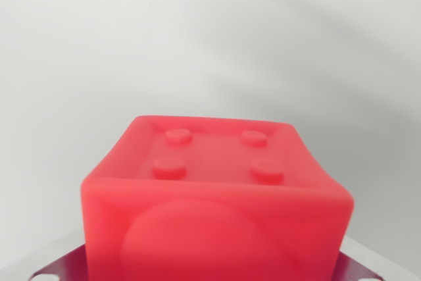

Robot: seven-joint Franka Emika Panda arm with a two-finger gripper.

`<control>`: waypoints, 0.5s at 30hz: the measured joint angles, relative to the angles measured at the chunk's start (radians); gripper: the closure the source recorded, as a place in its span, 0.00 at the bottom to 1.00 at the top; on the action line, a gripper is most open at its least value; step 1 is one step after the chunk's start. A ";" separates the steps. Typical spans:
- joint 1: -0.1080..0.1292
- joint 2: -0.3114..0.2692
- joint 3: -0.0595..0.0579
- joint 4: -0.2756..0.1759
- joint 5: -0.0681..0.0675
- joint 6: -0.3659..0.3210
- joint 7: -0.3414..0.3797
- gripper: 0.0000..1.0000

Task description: Destack cube

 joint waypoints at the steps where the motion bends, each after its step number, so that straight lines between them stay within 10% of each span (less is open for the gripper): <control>1: 0.001 0.005 0.001 0.005 0.001 0.000 -0.002 1.00; 15: 0.007 0.076 0.025 0.082 0.007 -0.002 -0.036 1.00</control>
